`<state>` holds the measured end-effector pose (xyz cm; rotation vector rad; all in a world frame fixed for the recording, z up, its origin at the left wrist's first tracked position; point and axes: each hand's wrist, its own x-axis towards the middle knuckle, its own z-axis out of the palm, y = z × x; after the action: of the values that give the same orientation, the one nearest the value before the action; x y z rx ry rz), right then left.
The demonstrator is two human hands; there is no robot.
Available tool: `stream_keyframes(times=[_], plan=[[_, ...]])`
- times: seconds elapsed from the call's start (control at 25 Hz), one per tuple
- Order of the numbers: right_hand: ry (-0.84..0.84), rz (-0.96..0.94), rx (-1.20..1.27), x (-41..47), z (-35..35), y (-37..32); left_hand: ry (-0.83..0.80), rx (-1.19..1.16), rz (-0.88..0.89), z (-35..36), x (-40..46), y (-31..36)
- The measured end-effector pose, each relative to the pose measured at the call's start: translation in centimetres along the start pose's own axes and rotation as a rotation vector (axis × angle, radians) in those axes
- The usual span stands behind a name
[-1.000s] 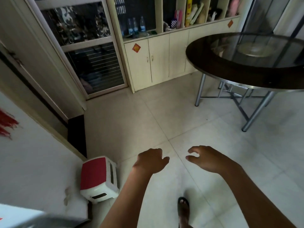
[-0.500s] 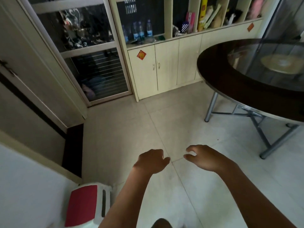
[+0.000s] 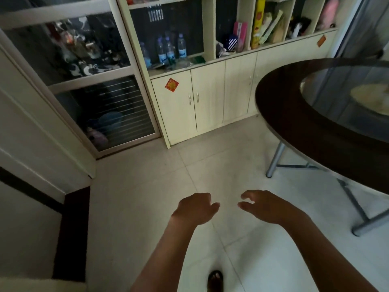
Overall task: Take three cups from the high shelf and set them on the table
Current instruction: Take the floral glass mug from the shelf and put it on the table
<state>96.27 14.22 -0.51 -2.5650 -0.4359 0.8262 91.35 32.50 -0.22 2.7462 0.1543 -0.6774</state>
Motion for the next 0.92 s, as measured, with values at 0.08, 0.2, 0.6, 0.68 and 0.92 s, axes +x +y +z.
stream_keyframes(times=[0.08, 0.2, 0.6, 0.68, 0.92], plan=[[0.01, 0.025, 0.007, 3.8, -2.3, -0.6, -0.009, 0.03, 0.029, -2.7, 4.4, -0.6], [0.031, 0.049, 0.047, 9.1, -5.6, -1.0, -0.022, 0.063, 0.059, -6.1, 10.4, -0.9], [0.071, 0.04, 0.019, 26.8, -17.9, -0.4, -0.023, 0.06, 0.081, -15.9, 29.7, 0.0], [0.081, 0.027, 0.015, 30.6, -21.3, 0.3, -0.024, 0.062, 0.075, -18.3, 34.0, 0.9], [0.086, 0.002, -0.037, 40.4, -29.6, 1.5, -0.001, 0.074, 0.061, -25.0, 44.8, 2.5]])
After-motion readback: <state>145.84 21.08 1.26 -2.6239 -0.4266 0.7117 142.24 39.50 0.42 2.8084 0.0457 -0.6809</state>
